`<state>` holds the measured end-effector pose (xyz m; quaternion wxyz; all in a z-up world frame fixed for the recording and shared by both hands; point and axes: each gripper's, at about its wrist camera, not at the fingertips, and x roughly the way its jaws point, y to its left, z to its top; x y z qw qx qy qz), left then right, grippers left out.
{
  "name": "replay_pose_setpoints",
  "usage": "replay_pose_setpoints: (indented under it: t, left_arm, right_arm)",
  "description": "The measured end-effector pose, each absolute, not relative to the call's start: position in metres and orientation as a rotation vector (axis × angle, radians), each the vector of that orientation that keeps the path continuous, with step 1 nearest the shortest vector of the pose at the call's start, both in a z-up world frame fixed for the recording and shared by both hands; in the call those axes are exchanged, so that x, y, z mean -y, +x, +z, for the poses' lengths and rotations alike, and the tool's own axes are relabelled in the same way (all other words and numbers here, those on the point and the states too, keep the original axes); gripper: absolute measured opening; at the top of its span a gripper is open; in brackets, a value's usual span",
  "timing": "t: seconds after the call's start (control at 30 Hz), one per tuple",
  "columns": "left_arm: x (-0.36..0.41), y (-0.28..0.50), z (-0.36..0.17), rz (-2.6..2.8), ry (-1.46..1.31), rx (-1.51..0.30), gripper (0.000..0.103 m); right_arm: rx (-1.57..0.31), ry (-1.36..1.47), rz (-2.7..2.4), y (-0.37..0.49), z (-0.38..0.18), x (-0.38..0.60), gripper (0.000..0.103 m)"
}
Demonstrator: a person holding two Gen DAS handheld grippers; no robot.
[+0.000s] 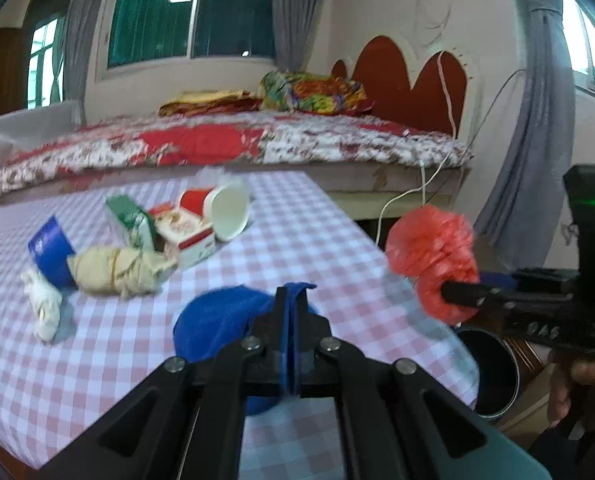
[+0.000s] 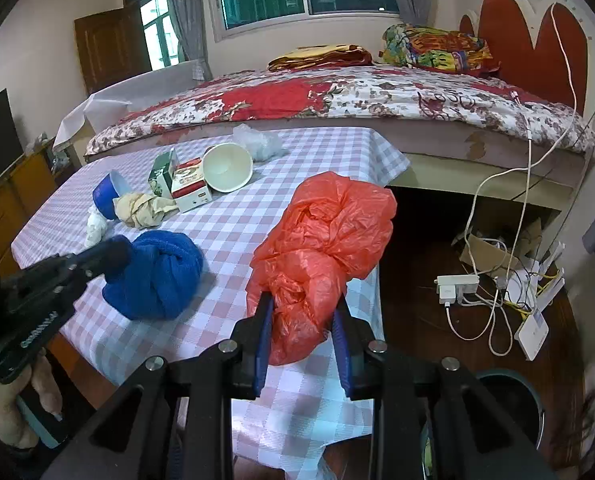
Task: Collect trash
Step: 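Carry the blue towel and red bag over the black bin and release both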
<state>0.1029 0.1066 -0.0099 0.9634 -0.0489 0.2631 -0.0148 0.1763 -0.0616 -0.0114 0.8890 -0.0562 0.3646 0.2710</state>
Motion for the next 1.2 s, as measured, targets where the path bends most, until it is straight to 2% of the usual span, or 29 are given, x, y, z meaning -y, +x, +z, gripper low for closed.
replay_pose_setpoints:
  t: [0.13, 0.17, 0.2, 0.23, 0.27, 0.3, 0.33, 0.37, 0.4, 0.43, 0.5, 0.6, 0.97, 1.2]
  left_arm:
    - [-0.104, 0.115, -0.016, -0.02, -0.105, -0.573, 0.002]
    - [-0.105, 0.116, -0.021, 0.0, -0.099, -0.584, 0.011]
    - [-0.105, 0.116, -0.027, 0.025, -0.092, -0.604, 0.035]
    - [-0.105, 0.116, -0.033, 0.038, -0.091, -0.621, 0.051]
    - [-0.105, 0.116, -0.039, 0.056, -0.09, -0.637, 0.072]
    - [-0.105, 0.115, -0.043, 0.061, -0.088, -0.64, 0.073]
    - [-0.103, 0.116, -0.048, 0.055, -0.081, -0.648, 0.073]
    - [-0.102, 0.118, -0.052, 0.053, -0.071, -0.662, 0.067]
    - [-0.102, 0.119, -0.056, 0.05, -0.066, -0.671, 0.038]
    - [-0.104, 0.119, -0.056, 0.045, -0.075, -0.665, 0.027]
    - [-0.111, 0.117, -0.051, 0.044, -0.093, -0.646, 0.017]
    - [-0.122, 0.113, -0.036, 0.056, -0.113, -0.59, 0.014]
    - [-0.187, 0.1, 0.017, 0.095, -0.218, -0.463, 0.015]
    - [-0.216, 0.098, 0.019, 0.154, -0.231, -0.471, 0.015]
  right_arm:
    - [-0.76, -0.112, 0.558, 0.175, -0.01, 0.065, 0.03]
    - [-0.76, -0.113, 0.557, 0.174, -0.01, 0.066, 0.03]
    - [-0.761, -0.117, 0.56, 0.172, -0.01, 0.066, 0.03]
    - [-0.763, -0.122, 0.561, 0.171, -0.011, 0.067, 0.03]
    - [-0.765, -0.128, 0.559, 0.171, -0.012, 0.067, 0.03]
    - [-0.768, -0.129, 0.558, 0.171, -0.013, 0.067, 0.03]
    - [-0.773, -0.128, 0.557, 0.171, -0.015, 0.067, 0.03]
    - [-0.776, -0.125, 0.556, 0.171, -0.017, 0.068, 0.03]
    - [-0.78, -0.122, 0.555, 0.171, -0.019, 0.068, 0.03]
    - [-0.784, -0.121, 0.555, 0.172, -0.02, 0.068, 0.03]
    - [-0.786, -0.125, 0.555, 0.171, -0.02, 0.067, 0.03]
    - [-0.781, -0.129, 0.555, 0.171, -0.019, 0.067, 0.03]
    - [-0.761, -0.118, 0.574, 0.173, -0.012, 0.059, 0.03]
    - [-0.772, -0.109, 0.581, 0.175, -0.017, 0.057, 0.03]
